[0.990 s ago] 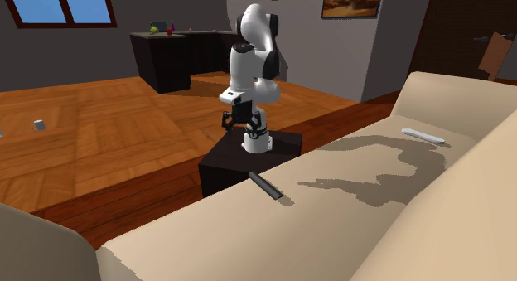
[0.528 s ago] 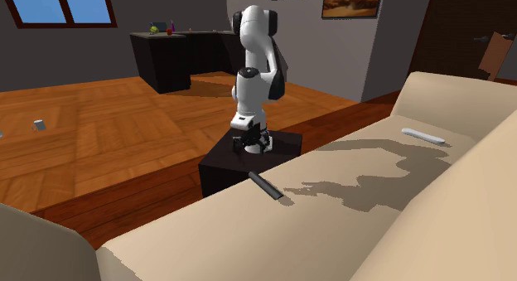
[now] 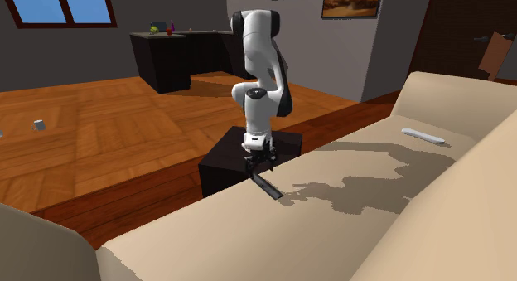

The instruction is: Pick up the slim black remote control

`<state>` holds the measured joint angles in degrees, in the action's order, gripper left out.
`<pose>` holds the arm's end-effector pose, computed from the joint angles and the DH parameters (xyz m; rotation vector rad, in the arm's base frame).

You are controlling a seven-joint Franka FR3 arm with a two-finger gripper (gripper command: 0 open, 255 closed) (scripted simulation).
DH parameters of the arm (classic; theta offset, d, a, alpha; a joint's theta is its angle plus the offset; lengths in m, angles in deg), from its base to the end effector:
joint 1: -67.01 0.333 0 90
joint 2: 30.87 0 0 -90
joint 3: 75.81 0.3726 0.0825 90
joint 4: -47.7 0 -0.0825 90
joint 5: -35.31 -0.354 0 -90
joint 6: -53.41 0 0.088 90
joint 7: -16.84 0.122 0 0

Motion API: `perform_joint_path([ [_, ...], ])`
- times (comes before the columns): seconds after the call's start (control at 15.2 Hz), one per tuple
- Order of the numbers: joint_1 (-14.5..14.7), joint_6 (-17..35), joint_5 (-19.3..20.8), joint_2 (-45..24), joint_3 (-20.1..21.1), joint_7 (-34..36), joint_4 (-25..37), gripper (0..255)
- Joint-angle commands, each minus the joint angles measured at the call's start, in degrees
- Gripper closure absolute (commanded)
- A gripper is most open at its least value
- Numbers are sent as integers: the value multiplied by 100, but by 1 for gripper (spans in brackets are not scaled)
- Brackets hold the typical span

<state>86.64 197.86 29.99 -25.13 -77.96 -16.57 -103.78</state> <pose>0.3792 0.1194 0.3419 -2.8313 -1.2176 0.0225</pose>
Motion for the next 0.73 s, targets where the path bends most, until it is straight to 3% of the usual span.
perform_joint_path([
  [0.0,17,183,-51,-170,1,-62,-6,0],
  [0.4,33,598,-153,-552,7,-152,-43,0],
  [0.46,30,601,-154,-553,4,-159,-44,255],
  [0.66,34,610,-157,-565,8,-155,-40,255],
])
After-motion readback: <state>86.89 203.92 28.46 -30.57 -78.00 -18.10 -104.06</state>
